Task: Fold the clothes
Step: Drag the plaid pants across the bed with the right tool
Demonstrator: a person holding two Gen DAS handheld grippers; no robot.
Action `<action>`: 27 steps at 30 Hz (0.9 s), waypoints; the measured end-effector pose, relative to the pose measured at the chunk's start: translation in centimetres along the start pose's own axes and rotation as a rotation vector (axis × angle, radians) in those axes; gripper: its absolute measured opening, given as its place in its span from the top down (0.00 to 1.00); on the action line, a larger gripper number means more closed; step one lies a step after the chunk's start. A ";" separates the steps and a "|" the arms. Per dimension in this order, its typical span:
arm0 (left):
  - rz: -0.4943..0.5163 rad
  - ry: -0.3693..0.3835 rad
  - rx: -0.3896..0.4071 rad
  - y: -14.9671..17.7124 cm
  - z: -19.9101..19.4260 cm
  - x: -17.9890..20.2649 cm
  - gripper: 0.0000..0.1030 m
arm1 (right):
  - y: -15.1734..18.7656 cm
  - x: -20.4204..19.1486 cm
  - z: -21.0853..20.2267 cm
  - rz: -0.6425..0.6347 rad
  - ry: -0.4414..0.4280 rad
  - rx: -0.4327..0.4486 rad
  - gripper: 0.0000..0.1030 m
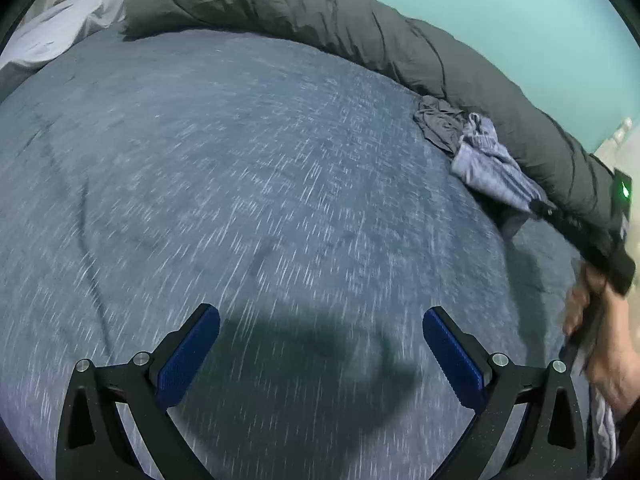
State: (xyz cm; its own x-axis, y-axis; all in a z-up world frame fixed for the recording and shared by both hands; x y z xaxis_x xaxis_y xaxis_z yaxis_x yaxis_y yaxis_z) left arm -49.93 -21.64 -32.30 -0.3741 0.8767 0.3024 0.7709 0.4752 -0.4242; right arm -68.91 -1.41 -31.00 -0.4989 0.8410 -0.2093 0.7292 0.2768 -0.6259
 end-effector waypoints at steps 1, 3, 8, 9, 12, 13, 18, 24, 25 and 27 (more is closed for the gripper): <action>-0.001 0.002 0.004 0.8 -0.7 -0.1 0.00 | 1.2 -0.5 -1.0 0.005 -0.017 0.004 0.97; -0.007 0.008 0.009 2.5 -1.8 -0.4 0.00 | 3.5 -1.7 -3.1 0.018 -0.053 0.008 0.97; -0.021 0.030 0.010 7.3 -3.8 -0.9 0.00 | 8.9 -3.7 -8.1 0.059 -0.137 0.023 0.97; -0.025 0.034 0.010 8.2 -4.1 -1.0 0.00 | 10.1 -4.2 -9.1 0.060 -0.150 0.023 0.97; -0.044 0.054 0.006 11.1 -4.7 -1.4 0.00 | 13.5 -5.8 -11.4 0.053 -0.186 0.020 0.97; -0.046 0.059 0.006 11.9 -4.8 -1.5 0.00 | 14.6 -6.3 -12.1 0.042 -0.193 0.021 0.97; -0.033 0.077 0.024 15.4 -5.9 -1.6 0.00 | 19.1 -8.7 -15.0 -0.014 -0.217 0.033 0.97; -0.020 0.093 0.071 18.4 -9.3 -1.8 0.00 | 23.1 -11.1 -19.6 -0.045 -0.230 0.041 0.97; -0.016 0.094 0.080 18.8 -10.1 -1.8 0.00 | 23.8 -11.7 -20.5 -0.048 -0.225 0.039 0.97; -0.009 0.098 0.097 19.7 -11.8 -1.7 0.00 | 25.3 -12.8 -22.2 -0.053 -0.219 0.031 0.97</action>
State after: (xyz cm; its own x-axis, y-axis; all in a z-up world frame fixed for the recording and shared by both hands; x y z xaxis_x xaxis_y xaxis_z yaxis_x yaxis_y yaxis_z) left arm -28.05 -14.69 -31.13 -0.3253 0.8631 0.3862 0.7124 0.4923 -0.5002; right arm -33.69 5.14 -27.49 -0.6287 0.7037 -0.3311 0.6858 0.3009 -0.6626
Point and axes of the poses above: each gripper's, at about its wrist camera, not at the fingertips, and z roughly the way its jaws point, x to its right, y to its underside, the point moved 6 cm from there along z, roughly the way its jaws point, and after that the axes turned 6 degrees about -x, right-handed, at the moved point
